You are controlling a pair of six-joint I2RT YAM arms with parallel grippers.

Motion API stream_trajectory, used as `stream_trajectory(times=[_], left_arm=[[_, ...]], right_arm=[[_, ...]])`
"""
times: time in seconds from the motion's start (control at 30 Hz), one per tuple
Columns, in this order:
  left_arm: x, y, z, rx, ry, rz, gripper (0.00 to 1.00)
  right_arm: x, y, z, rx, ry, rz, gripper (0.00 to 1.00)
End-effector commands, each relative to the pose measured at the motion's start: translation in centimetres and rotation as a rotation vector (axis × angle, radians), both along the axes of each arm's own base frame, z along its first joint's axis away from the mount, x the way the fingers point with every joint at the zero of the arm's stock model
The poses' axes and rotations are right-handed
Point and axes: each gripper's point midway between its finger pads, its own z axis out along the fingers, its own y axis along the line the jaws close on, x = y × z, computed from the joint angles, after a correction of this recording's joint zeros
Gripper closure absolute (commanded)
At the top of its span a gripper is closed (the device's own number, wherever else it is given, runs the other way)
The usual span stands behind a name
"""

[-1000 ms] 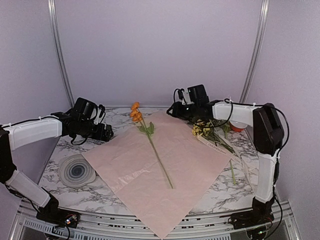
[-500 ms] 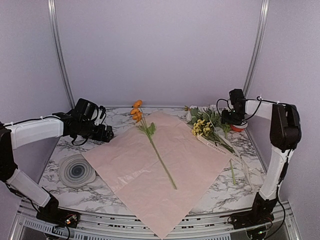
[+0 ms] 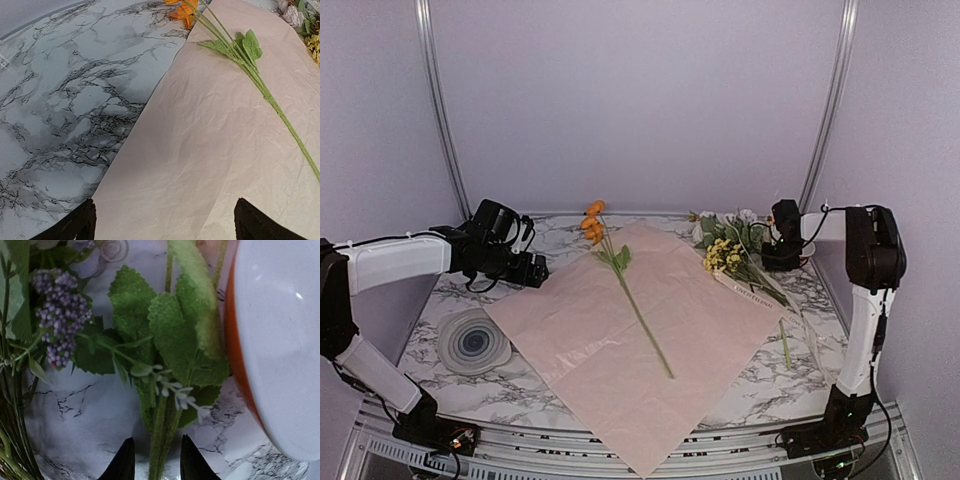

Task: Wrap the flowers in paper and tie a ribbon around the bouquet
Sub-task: Pick up the fake flower from the corner of the board.

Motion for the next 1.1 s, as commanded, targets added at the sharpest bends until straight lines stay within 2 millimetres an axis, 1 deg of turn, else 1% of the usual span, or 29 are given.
stream_trajectory(times=[0.0, 0.1, 0.13, 0.2, 0.27, 0.37, 0.4, 0.43, 0.5, 0.63, 0.7, 0.73, 0.8, 0.9, 0.97, 1.0, 1.03, 1.07], left_arm=[[-0.2, -0.3, 0.5, 0.008, -0.007, -0.016, 0.03], [-0.2, -0.3, 0.5, 0.007, -0.008, -0.016, 0.03], [-0.3, -0.4, 0.5, 0.007, -0.006, -0.018, 0.03], [-0.4, -0.5, 0.3, 0.015, -0.005, -0.026, 0.02], [-0.1, -0.3, -0.1, 0.037, -0.003, -0.021, 0.01], [-0.1, -0.3, -0.6, 0.056, 0.023, -0.019, 0.01], [-0.2, -0.4, -0.7, 0.054, 0.025, -0.022, 0.01], [-0.3, -0.5, -0.5, 0.05, 0.022, -0.026, 0.01], [-0.6, -0.9, -0.3, 0.047, 0.015, -0.037, 0.01], [-0.9, -1.4, 0.3, 0.044, -0.003, -0.051, 0.01], [-1.0, -1.5, 0.5, 0.047, -0.007, -0.056, 0.01], [-1.0, -1.5, 0.6, 0.05, -0.012, -0.057, 0.01], [-1.0, -1.4, 0.8, 0.058, -0.02, -0.056, 0.01], [-1.0, -1.3, 0.8, 0.074, -0.03, -0.055, 0.01], [-1.1, -1.4, 0.9, 0.076, -0.031, -0.058, 0.01], [-1.1, -1.4, 0.9, 0.075, -0.033, -0.061, 0.01], [-1.1, -1.4, 1.0, 0.077, -0.035, -0.062, 0.01], [-1.1, -1.4, 1.0, 0.079, -0.038, -0.061, 0.01]], right_arm=[[0.0, -0.6, -0.2, 0.004, -0.027, -0.003, 0.77], [0.3, -1.4, 0.4, 0.015, -0.046, -0.007, 0.99], [0.5, -1.5, 0.7, 0.004, -0.058, 0.009, 1.0], [0.9, -1.5, 1.4, -0.019, -0.077, 0.047, 1.0], [1.0, -1.5, 2.2, -0.042, -0.096, 0.073, 1.0], [0.7, -2.6, 4.2, -0.104, -0.145, 0.03, 1.0], [0.8, -3.0, 5.4, -0.124, -0.181, 0.012, 1.0], [0.7, -3.4, 7.4, -0.144, -0.23, -0.008, 1.0], [0.3, -3.9, 10.8, -0.185, -0.32, -0.04, 1.0], [-1.0, -4.1, 17.5, -0.268, -0.507, -0.067, 1.0], [-2.0, -4.0, 20.8, -0.325, -0.584, -0.087, 1.0], [-2.9, -4.6, 22.6, -0.377, -0.619, -0.133, 1.0], [-4.4, -4.8, 26.2, -0.436, -0.701, -0.172, 1.0], [-6.3, -3.6, 31.4, -0.417, -0.854, -0.151, 1.0], [-7.3, -1.7, 34.2, -0.342, -0.955, -0.07, 1.0], [-7.7, -0.4, 35.5, -0.296, -1.001, -0.009, 1.0], [-8.2, 0.7, 36.5, -0.257, -1.039, 0.047, 1.0], [-8.8, 1.4, 37.5, -0.224, -1.071, 0.082, 1.0]])
